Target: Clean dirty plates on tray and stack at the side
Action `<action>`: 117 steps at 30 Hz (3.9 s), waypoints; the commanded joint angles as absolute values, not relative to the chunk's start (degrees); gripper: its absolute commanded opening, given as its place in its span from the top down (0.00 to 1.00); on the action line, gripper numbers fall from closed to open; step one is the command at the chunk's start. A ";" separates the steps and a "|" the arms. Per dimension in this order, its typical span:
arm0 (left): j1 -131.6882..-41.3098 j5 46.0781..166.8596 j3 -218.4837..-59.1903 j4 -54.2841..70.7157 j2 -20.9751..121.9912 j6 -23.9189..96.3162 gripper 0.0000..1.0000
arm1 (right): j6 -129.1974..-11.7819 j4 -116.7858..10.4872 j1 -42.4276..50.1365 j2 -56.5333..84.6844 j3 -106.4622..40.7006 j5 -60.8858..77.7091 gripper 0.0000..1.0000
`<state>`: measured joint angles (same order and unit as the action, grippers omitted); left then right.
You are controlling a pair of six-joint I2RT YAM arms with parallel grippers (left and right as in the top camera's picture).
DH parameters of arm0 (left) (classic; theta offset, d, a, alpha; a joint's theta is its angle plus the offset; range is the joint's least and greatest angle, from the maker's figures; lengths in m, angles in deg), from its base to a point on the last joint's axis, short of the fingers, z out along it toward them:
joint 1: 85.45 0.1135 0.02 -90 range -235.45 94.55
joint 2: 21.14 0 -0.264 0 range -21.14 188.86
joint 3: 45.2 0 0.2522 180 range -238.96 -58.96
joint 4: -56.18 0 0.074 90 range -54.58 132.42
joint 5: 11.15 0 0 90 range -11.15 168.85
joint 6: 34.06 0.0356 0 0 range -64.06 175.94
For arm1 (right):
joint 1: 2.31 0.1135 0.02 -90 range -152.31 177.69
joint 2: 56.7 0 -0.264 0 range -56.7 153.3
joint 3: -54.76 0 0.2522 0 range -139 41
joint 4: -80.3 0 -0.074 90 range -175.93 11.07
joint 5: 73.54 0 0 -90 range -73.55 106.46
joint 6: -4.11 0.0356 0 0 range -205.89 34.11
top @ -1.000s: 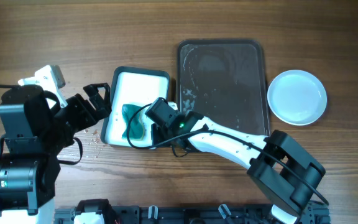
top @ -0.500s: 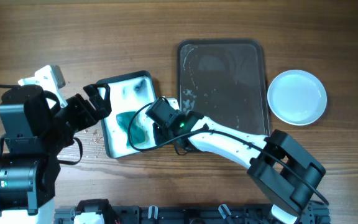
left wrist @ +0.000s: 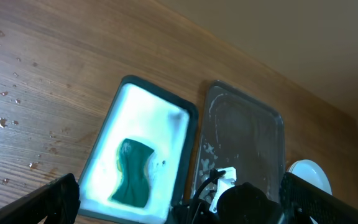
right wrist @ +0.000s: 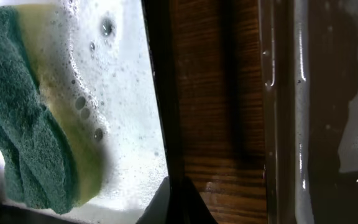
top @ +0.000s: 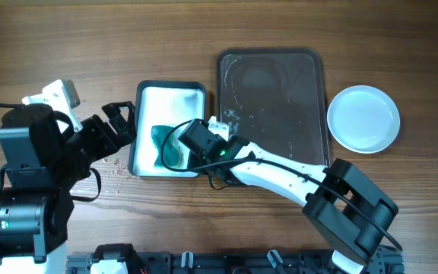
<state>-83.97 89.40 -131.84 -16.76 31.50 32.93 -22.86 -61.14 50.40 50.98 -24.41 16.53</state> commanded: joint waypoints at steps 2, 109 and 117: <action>-83.62 89.05 -132.43 -16.62 31.53 33.24 0.00 | -22.05 -61.20 49.85 51.44 -24.78 20.01 0.96; -88.67 91.13 -79.89 23.96 -11.29 46.99 0.00 | -69.22 -86.10 2.60 -56.42 40.70 13.93 0.00; -89.09 92.98 -62.84 36.95 -20.98 46.94 0.00 | -69.20 -86.10 2.60 -56.42 40.70 13.93 0.00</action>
